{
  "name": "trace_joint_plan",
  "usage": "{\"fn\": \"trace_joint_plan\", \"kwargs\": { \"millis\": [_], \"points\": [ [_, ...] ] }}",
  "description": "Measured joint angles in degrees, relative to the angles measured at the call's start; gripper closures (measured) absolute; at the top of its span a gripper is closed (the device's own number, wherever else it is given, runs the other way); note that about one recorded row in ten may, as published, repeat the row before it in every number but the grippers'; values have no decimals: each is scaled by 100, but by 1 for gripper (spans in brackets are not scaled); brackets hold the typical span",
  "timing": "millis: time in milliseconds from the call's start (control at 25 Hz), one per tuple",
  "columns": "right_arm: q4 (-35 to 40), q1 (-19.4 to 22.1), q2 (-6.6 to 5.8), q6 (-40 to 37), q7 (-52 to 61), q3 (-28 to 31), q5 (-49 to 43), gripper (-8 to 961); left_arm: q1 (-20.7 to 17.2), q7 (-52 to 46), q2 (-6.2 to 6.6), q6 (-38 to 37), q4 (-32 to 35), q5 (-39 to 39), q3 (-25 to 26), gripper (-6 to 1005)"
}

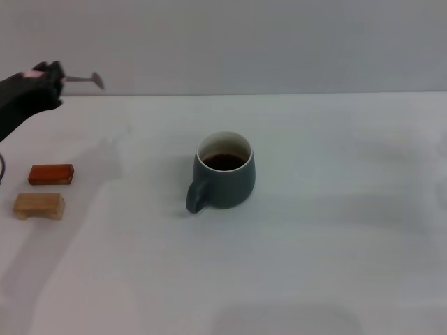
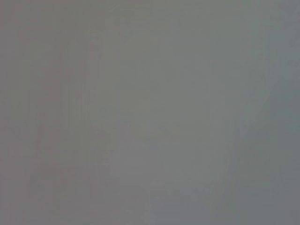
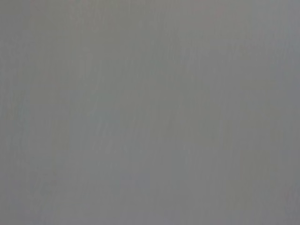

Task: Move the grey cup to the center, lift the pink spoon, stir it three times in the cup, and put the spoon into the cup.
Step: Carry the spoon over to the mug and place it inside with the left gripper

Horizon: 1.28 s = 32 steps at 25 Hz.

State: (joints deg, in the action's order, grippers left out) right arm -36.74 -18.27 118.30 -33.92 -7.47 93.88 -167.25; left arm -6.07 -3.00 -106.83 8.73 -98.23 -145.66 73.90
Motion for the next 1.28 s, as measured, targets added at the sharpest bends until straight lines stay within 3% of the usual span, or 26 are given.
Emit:
{"fn": "trace_joint_plan", "kwargs": {
  "millis": [120,160,200,280,320,360,480,520,600,1280],
  "points": [
    [0,1,0,-1,0,14,0,933,69,116,-49,259,-81,11,76,854],
    [0,1,0,-1,0,19,0,932,136,267,-123,531,-168,21,173,854],
    [-1,1,0,-1,0,20,0,932,269,602,-294,1106,-351,40,375,855],
    [0,4,0,-4,0,27,0,932,363,878,-436,1485,-457,78,511,855],
    [0,6,0,-6,0,28,0,932,363,878,-436,1485,-457,78,511,855],
    [0,10,0,-7,0,32,0,932,503,1385,-640,1989,-553,243,686,855],
    [0,11,0,-9,0,33,0,933,687,2054,-855,2571,-604,618,932,854],
    [0,11,0,-10,0,34,0,933,687,2054,-855,2571,-604,618,932,854],
    [0,11,0,-10,0,35,0,933,910,2710,-1064,3247,-626,1068,1306,854],
    [-53,65,7,4,0,-9,0,932,1909,3449,-1092,4932,-601,1360,1571,855]
  ]
}}
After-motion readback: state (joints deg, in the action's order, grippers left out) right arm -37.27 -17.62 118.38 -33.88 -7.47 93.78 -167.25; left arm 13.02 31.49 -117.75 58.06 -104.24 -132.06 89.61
